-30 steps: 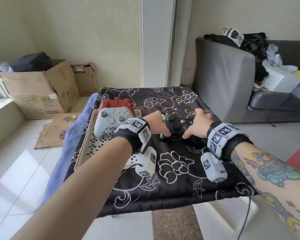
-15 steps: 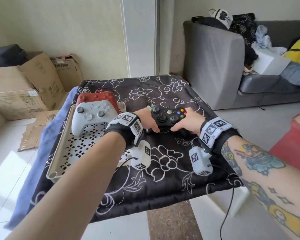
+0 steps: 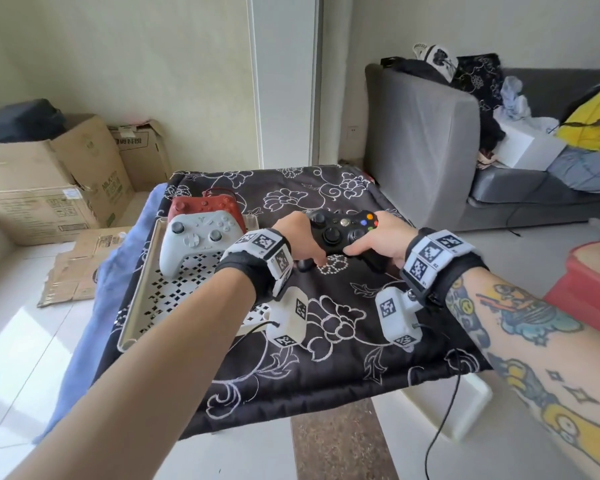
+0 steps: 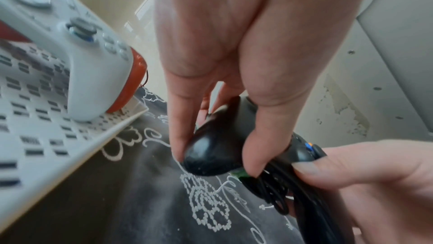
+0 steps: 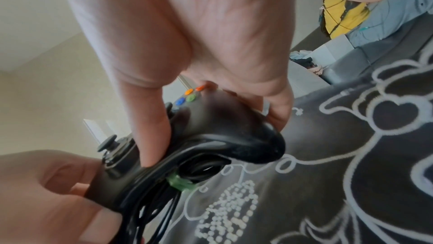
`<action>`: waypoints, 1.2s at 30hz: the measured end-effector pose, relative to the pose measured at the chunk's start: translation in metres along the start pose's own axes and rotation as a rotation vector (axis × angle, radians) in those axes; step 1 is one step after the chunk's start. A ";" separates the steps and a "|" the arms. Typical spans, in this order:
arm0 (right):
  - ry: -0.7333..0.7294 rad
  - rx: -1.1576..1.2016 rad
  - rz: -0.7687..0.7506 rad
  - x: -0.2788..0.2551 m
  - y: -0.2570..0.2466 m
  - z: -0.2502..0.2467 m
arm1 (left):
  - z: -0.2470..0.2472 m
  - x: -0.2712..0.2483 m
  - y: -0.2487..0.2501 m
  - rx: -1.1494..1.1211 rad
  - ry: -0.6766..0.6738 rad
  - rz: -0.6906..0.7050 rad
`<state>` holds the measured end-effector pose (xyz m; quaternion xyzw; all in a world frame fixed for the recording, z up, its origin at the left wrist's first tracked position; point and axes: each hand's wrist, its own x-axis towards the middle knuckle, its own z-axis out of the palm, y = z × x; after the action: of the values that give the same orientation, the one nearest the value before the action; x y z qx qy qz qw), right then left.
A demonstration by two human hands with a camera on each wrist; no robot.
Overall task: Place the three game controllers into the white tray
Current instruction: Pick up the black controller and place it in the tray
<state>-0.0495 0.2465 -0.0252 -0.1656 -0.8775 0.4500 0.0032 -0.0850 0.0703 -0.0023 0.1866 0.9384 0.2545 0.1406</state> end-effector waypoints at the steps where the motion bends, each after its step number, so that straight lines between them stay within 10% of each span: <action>1: -0.009 0.003 -0.014 -0.005 -0.008 -0.002 | -0.005 -0.005 0.001 0.001 0.019 0.008; 17: -0.173 -0.019 -0.156 -0.059 -0.115 0.100 | -0.081 -0.094 -0.099 0.137 0.212 -0.149; 36: -0.192 -0.187 -0.036 -0.044 -0.126 0.165 | -0.064 -0.086 -0.164 0.081 0.182 -0.260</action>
<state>-0.0696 0.0359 -0.0175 -0.1058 -0.9146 0.3801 -0.0882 -0.0769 -0.1240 -0.0217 0.0451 0.9731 0.2117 0.0790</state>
